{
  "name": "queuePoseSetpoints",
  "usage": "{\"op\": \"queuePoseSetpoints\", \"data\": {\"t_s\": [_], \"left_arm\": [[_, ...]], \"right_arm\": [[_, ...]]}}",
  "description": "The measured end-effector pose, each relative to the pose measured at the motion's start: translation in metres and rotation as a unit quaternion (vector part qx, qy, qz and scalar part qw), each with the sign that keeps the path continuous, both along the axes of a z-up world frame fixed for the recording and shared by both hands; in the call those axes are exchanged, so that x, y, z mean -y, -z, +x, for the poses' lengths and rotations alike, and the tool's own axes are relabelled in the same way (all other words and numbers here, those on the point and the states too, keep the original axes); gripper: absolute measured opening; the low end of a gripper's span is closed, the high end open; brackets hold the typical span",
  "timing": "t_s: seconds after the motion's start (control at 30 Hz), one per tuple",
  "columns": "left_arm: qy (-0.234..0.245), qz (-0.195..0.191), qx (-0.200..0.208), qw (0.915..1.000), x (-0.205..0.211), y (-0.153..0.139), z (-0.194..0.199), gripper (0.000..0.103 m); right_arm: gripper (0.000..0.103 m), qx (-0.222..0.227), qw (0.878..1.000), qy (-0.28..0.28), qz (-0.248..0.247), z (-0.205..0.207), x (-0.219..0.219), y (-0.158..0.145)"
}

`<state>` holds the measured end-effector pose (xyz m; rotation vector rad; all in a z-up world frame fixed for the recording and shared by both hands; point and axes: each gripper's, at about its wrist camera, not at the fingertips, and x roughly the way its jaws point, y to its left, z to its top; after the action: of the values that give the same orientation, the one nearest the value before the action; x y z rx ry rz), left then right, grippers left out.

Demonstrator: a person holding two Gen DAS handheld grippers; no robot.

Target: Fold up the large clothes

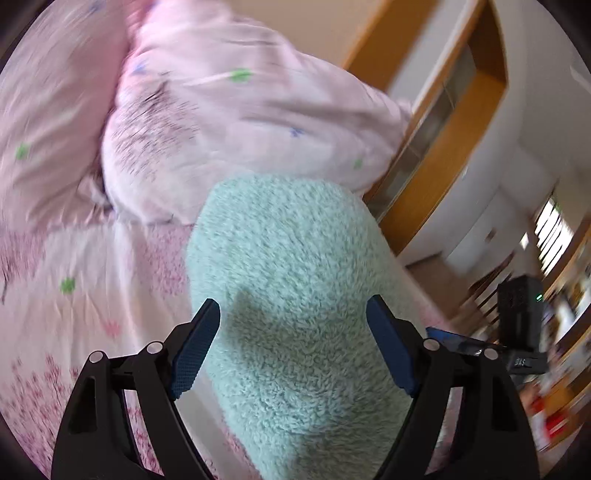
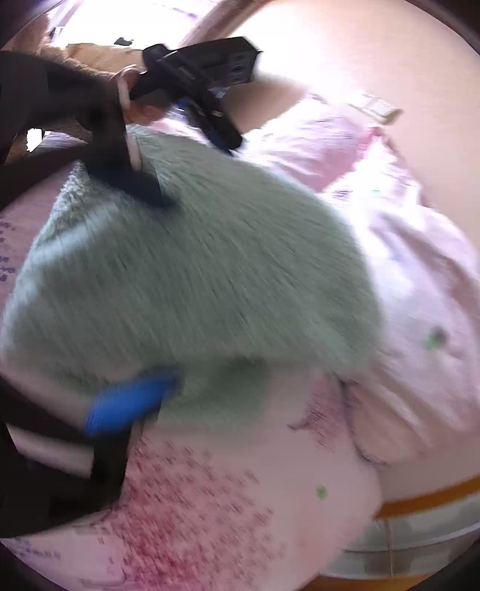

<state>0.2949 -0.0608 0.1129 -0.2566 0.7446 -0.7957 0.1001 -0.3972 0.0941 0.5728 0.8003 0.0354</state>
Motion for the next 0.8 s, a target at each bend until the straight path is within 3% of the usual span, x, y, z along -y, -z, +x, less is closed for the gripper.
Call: {"op": "queuePoseSetpoints", "data": {"t_s": [0.17,0.27,0.4,0.53,0.73,0.77,0.8], "left_arm": [[0.026,-0.024,-0.068,0.997,-0.01,0.015,0.022,0.085],[0.049,-0.015,-0.104,0.9933,0.004,0.033,0.028,0.088],[0.056,-0.011,-0.108,0.9925,0.015,0.045,0.03,0.096],[0.068,-0.019,-0.131,0.9889,0.02,0.054,0.039,0.102],[0.082,-0.079,-0.185,0.976,0.01,0.079,0.049,0.102],[0.082,-0.091,-0.188,0.9744,0.009,0.081,0.049,0.102],[0.083,-0.1,-0.188,0.9736,0.007,0.082,0.048,0.102]], "right_arm": [[0.101,-0.058,0.995,0.006,0.082,0.024,0.037,0.026],[0.101,-0.092,0.986,0.0,0.136,0.04,0.05,0.054],[0.101,-0.118,0.981,-0.007,0.155,0.063,0.048,0.074],[0.101,-0.129,0.971,-0.027,0.201,0.072,0.052,0.092],[0.101,-0.114,0.956,-0.077,0.259,0.09,0.036,0.109],[0.1,-0.11,0.952,-0.087,0.272,0.093,0.033,0.111],[0.083,-0.102,0.946,-0.098,0.291,0.095,0.028,0.113]]}}
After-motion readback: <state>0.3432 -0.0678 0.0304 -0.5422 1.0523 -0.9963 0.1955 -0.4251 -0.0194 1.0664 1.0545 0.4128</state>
